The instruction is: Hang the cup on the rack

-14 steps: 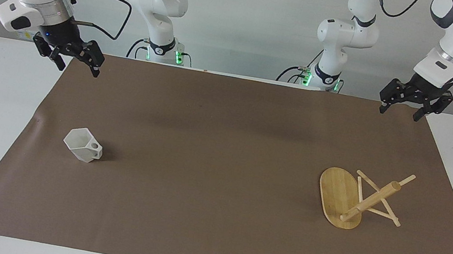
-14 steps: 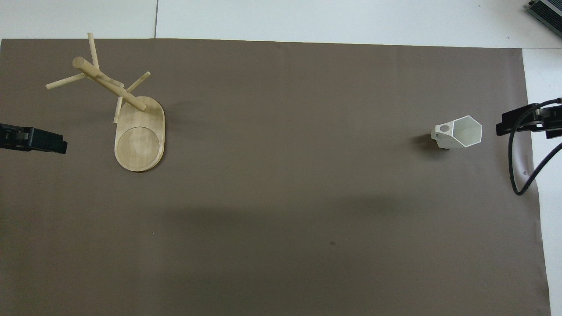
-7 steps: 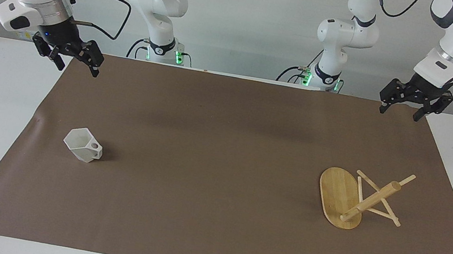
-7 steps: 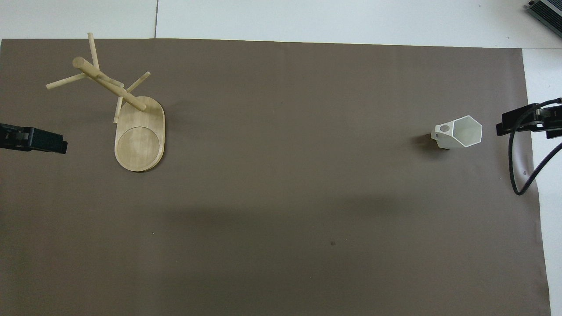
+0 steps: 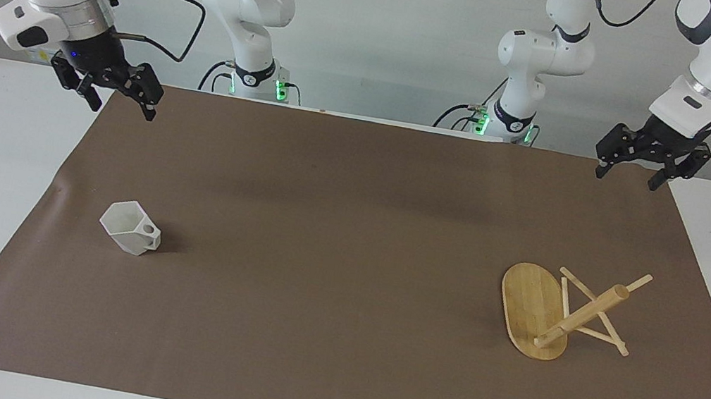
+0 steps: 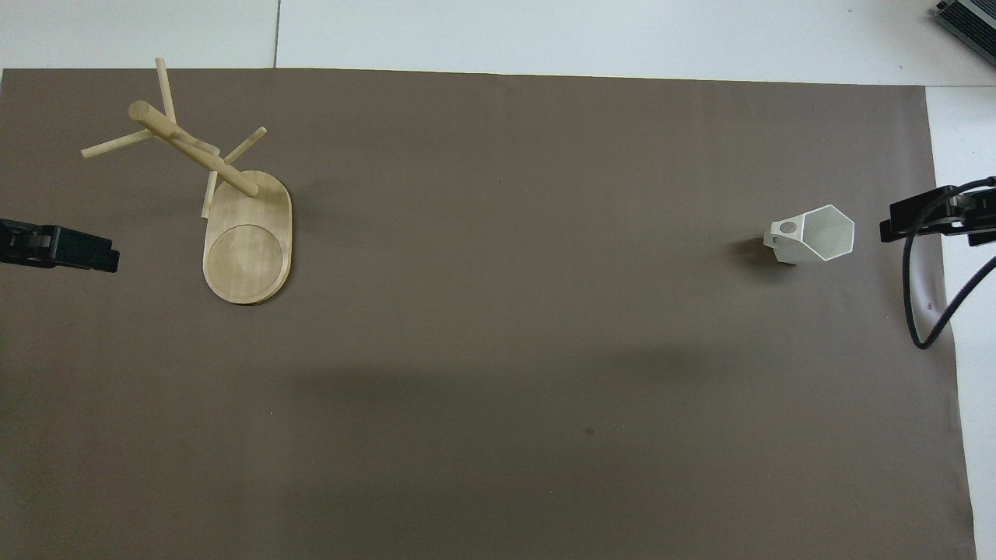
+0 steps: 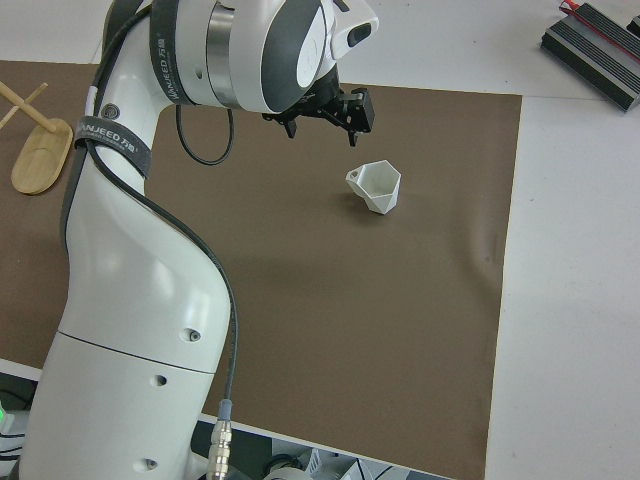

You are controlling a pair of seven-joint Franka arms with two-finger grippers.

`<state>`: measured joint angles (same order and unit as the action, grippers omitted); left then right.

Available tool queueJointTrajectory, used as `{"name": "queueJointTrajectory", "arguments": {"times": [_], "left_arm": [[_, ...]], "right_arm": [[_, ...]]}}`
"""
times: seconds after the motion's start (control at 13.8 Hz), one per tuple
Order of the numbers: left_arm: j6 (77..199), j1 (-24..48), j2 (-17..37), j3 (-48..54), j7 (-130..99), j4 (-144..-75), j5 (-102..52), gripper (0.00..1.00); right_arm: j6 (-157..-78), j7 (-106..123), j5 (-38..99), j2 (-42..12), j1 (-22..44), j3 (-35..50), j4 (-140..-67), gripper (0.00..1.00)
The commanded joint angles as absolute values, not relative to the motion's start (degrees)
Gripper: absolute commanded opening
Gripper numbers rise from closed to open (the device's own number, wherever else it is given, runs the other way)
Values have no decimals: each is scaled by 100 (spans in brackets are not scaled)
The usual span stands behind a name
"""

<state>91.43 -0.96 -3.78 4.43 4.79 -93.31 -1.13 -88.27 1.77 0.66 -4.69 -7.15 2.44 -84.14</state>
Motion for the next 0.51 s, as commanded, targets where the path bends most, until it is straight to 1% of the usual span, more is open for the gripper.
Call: {"name": "queueJointTrajectory", "arguments": {"times": [0.0, 0.15, 0.44], "left_arm": [[9185, -62, -527, 396, 431, -9501, -167, 100], [9185, -62, -527, 396, 431, -9501, -167, 100], [9185, -62, -527, 396, 431, -9501, -167, 100]], "right_arm": [[-8981, 316, -44, -308, -800, 264, -8639, 100], [-9420, 334, -35, -255, -817, 220, -8875, 100], [-10597, 720, -35, -9, -931, 211, -9938, 100]]}}
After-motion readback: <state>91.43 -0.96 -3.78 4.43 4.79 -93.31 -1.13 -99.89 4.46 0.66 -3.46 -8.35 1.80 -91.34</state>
